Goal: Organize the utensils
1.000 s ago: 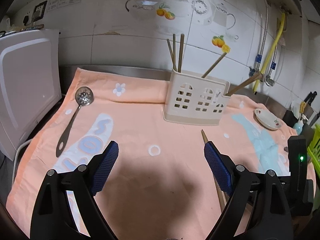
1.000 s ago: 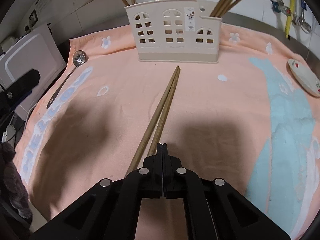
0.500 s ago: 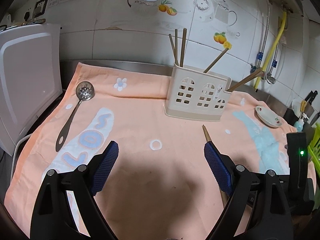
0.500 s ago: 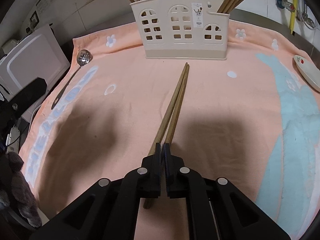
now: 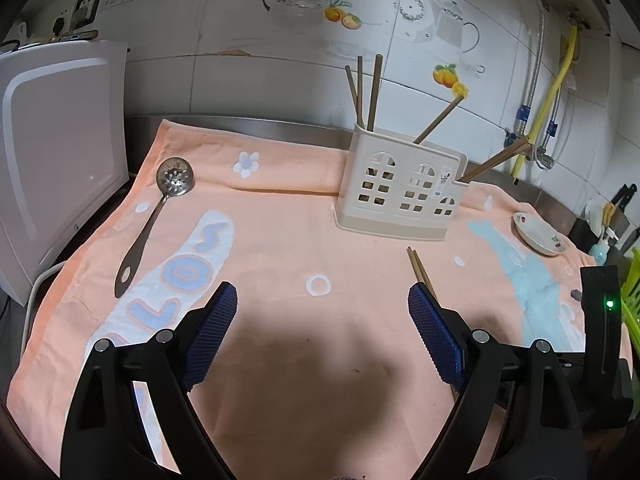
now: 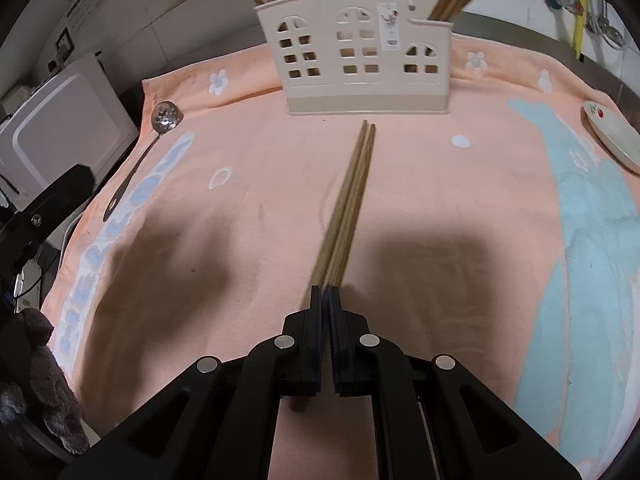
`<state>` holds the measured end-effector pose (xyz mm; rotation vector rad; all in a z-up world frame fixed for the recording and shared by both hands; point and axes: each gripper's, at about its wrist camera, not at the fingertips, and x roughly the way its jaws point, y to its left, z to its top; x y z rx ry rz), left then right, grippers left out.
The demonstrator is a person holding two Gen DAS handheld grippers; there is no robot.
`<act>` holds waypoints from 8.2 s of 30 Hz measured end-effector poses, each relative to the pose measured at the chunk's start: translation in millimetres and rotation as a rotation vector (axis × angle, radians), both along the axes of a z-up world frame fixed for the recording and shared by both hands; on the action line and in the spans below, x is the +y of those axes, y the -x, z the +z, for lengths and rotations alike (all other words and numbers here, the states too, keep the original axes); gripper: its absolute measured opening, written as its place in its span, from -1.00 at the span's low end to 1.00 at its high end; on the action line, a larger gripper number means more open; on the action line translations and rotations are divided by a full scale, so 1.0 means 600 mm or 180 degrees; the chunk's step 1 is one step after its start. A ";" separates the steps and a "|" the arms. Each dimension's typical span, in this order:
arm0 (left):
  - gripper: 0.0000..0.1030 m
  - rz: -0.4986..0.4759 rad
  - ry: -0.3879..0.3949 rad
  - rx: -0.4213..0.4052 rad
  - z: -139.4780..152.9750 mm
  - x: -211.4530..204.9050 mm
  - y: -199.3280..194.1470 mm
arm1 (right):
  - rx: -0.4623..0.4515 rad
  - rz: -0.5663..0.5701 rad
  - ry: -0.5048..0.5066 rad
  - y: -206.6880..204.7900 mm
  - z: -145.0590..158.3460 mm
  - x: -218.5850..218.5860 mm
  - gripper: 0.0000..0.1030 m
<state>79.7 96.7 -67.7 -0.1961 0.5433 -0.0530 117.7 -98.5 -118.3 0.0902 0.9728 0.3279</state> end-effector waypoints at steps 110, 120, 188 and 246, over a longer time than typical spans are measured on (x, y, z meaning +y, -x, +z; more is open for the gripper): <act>-0.90 -0.0824 -0.0271 0.0089 0.078 -0.139 -0.086 | -0.0969 0.0087 -0.0046 -0.063 0.287 -0.132 -0.87; -0.90 -0.0918 -0.0427 -0.0200 0.161 -0.146 -0.113 | -0.1231 0.0088 0.0084 -0.117 0.381 -0.131 -0.87; 0.55 -0.0503 -0.0679 -0.0760 0.257 -0.132 -0.125 | -0.1742 0.0016 0.0623 -0.148 0.394 -0.060 0.56; 0.90 -0.0101 -0.0409 -0.0587 0.175 -0.084 0.032 | -0.1596 -0.0289 0.0484 0.050 0.271 -0.107 0.74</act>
